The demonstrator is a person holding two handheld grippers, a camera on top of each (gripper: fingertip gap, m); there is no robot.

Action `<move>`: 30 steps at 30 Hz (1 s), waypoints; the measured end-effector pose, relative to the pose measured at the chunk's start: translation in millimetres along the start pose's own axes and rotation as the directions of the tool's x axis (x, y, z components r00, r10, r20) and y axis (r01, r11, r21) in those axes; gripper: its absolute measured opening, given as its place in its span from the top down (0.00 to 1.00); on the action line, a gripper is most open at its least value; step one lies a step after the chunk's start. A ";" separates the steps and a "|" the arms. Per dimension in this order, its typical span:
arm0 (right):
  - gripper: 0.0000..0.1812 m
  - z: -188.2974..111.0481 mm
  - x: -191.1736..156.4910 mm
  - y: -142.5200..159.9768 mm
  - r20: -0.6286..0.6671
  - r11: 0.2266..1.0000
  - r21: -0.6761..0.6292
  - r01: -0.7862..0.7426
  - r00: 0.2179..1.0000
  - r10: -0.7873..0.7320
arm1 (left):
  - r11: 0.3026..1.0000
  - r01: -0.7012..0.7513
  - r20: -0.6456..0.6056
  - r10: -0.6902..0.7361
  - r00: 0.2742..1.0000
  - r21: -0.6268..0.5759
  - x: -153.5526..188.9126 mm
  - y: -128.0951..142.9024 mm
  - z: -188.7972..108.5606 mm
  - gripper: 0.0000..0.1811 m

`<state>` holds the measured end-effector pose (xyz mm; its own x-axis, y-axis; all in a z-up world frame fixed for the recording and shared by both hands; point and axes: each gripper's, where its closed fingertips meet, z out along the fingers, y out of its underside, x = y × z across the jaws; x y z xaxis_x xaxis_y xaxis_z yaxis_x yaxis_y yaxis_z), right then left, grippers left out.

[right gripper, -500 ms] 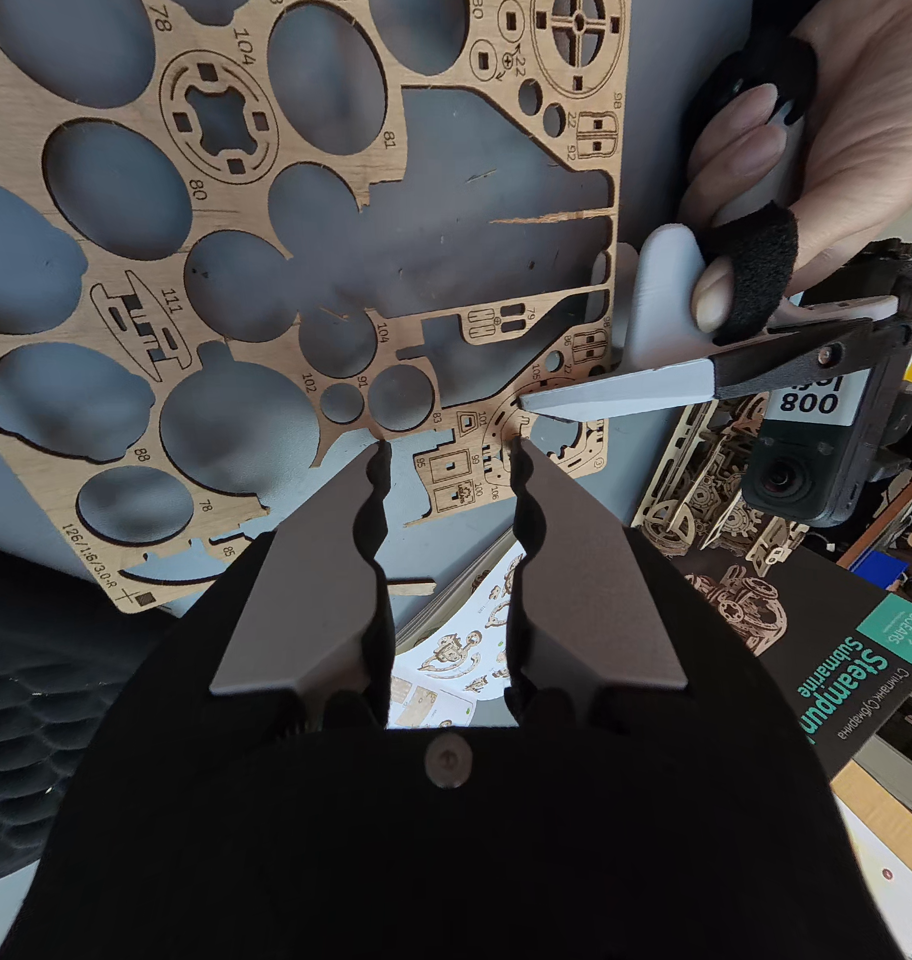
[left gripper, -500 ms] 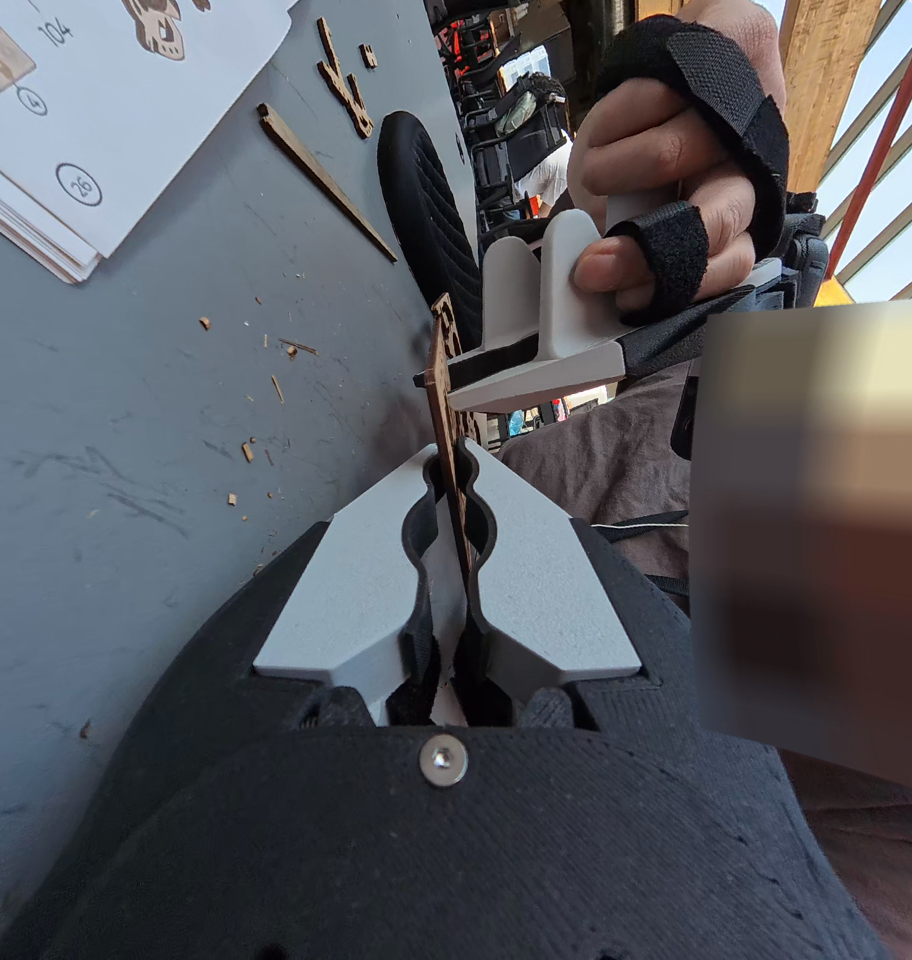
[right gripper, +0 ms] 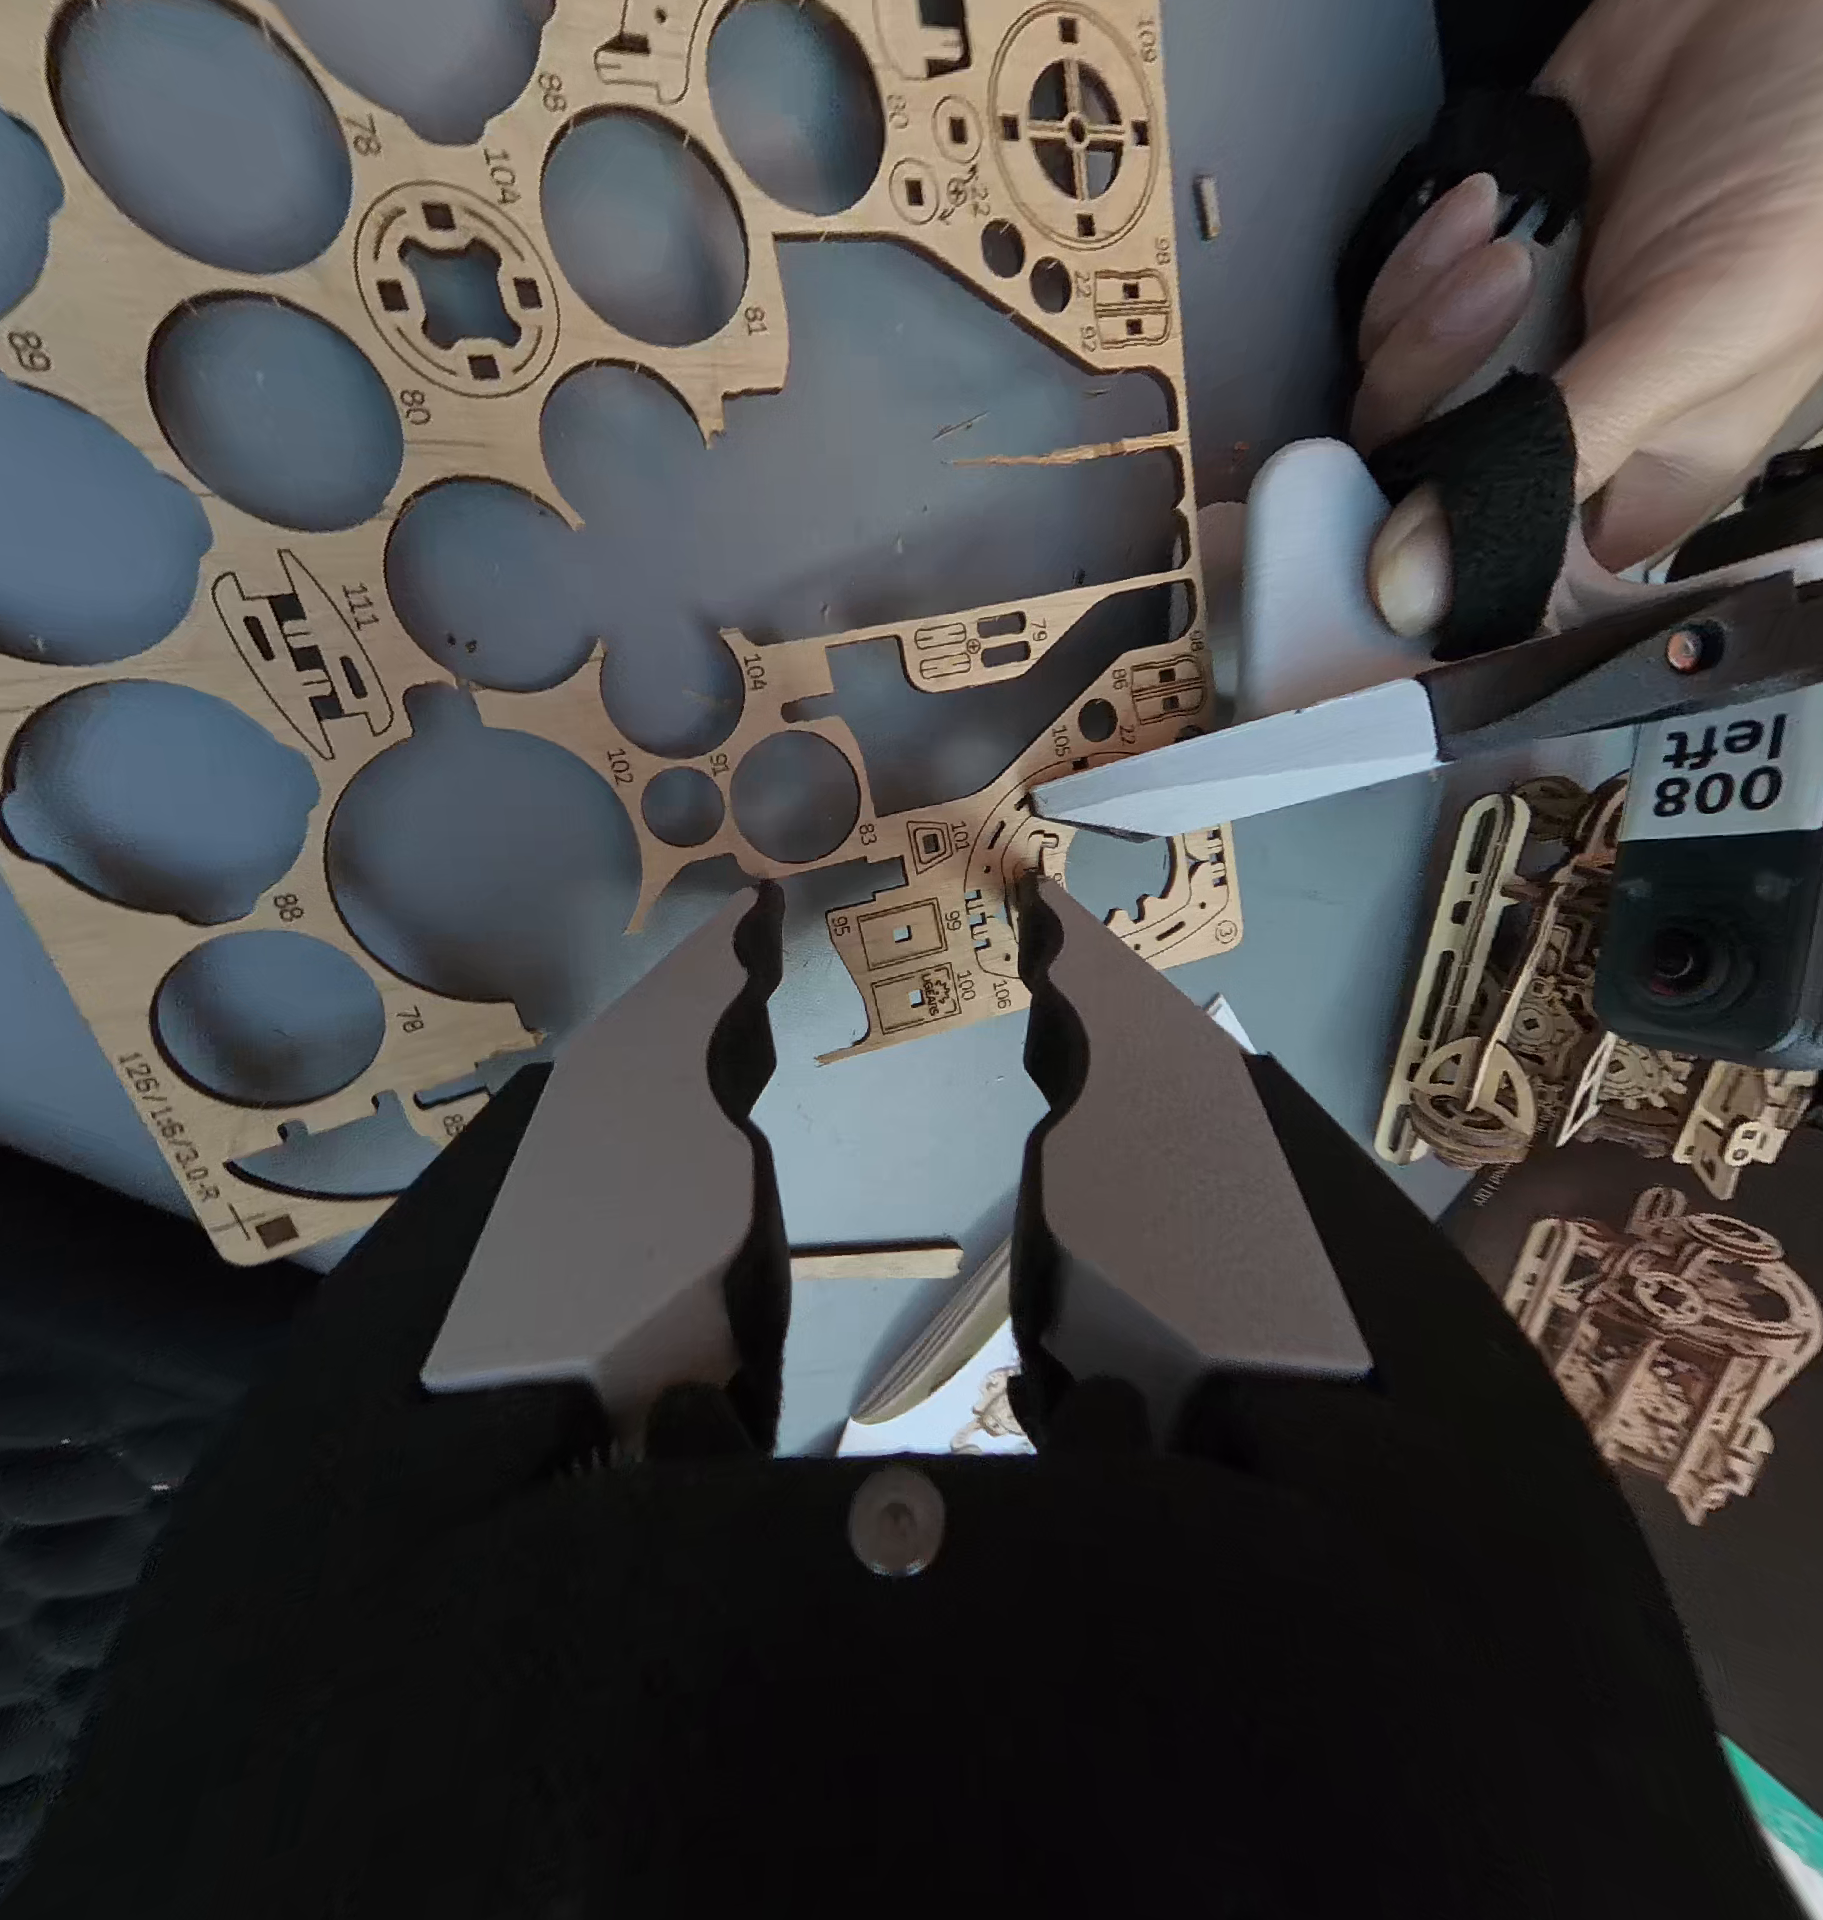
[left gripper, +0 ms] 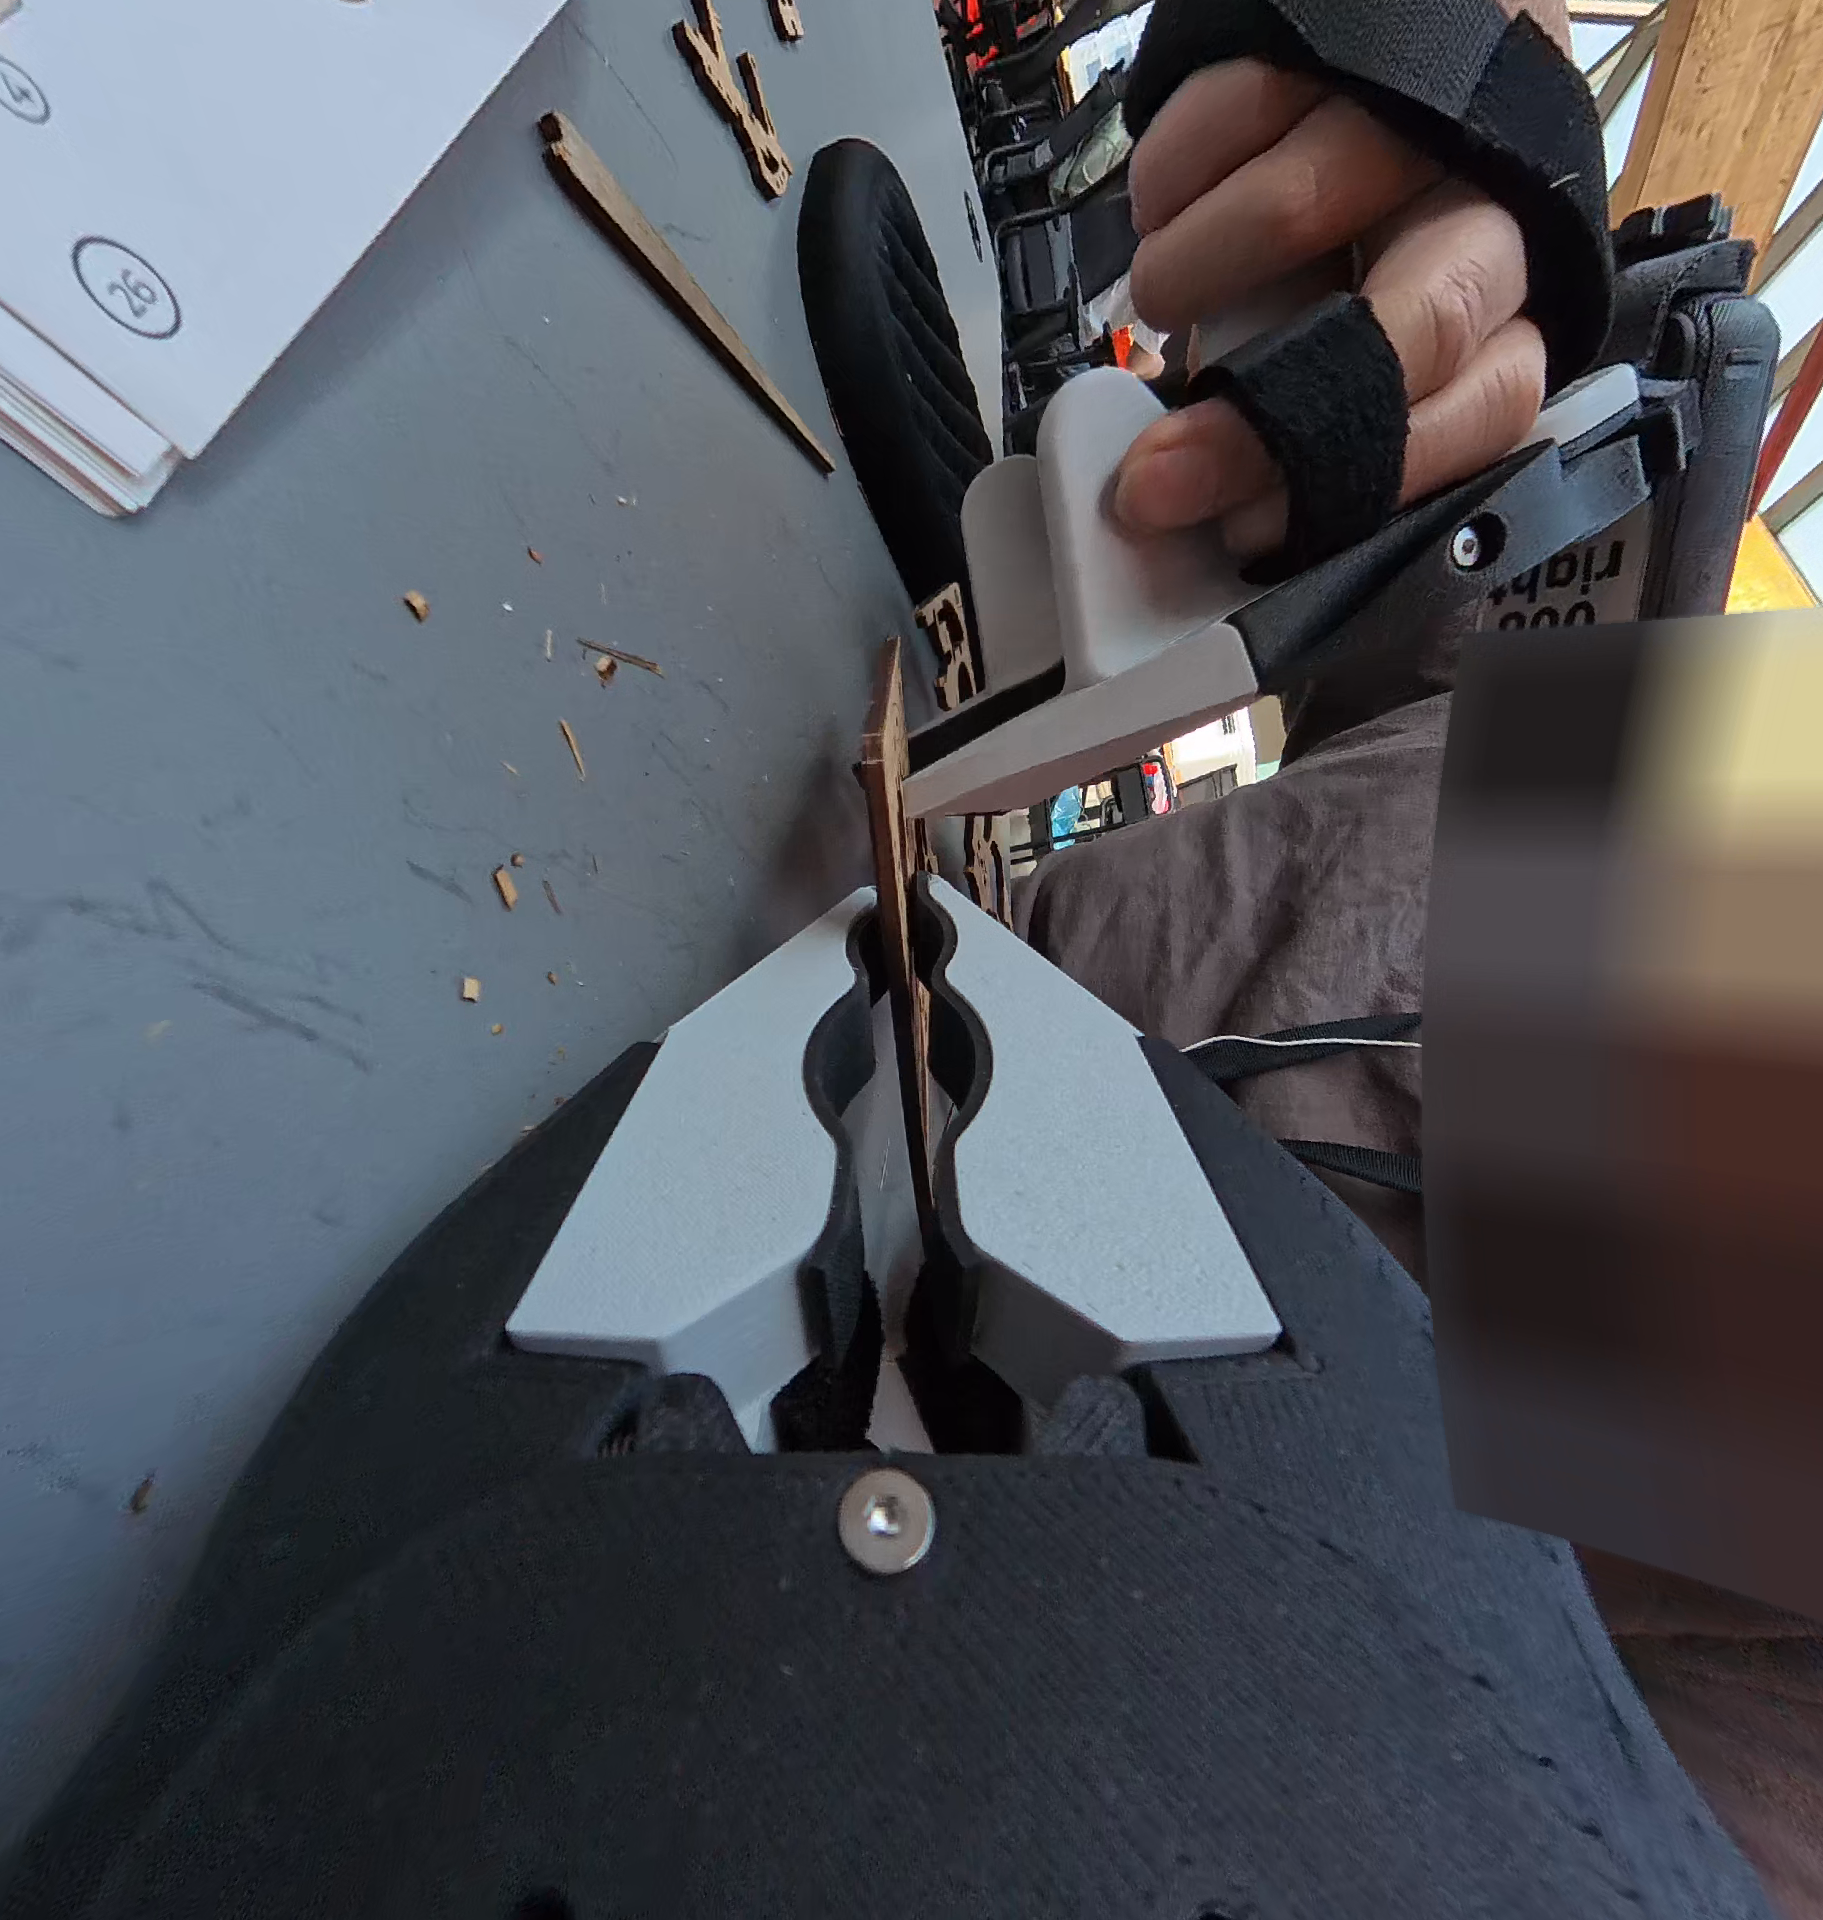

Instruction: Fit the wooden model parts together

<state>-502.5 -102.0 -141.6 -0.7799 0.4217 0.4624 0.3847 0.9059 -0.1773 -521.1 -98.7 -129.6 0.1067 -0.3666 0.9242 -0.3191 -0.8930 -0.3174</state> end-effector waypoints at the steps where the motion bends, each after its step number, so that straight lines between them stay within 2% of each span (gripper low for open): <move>1: 0.75 -1.2 0.1 -1.7 0.016 0.998 0.030 -0.046 0.999 0.046 | 1.000 0.000 -0.002 0.000 1.000 -0.001 0.2 0.3 0.0 1.00; 4: 0.75 -3.2 0.8 -3.0 0.040 0.991 0.069 -0.115 0.993 0.112 | 1.000 0.005 -0.008 -0.005 1.000 0.000 0.9 0.2 -0.3 1.00; 10: 0.74 -8.3 4.4 -3.5 0.029 0.990 0.078 -0.115 0.993 0.113 | 1.000 0.014 -0.015 -0.014 1.000 -0.004 1.1 0.6 -0.2 1.00; 25: 0.73 -2.5 -2.6 -2.4 0.063 0.999 0.025 0.043 0.997 -0.045 | 1.000 0.009 -0.013 -0.009 1.000 -0.017 1.3 2.9 0.4 1.00; 30: 0.69 -2.1 -5.9 -1.4 0.102 1.000 0.022 0.021 0.994 -0.023 | 1.000 -0.015 0.000 0.015 1.000 -0.016 1.2 2.9 -0.3 1.00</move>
<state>-497.4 -105.8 -142.3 -0.8351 0.4026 0.3749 0.3575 0.9151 -0.1865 -522.2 -101.6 -129.3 0.1024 -0.3799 0.9193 -0.3353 -0.8833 -0.3277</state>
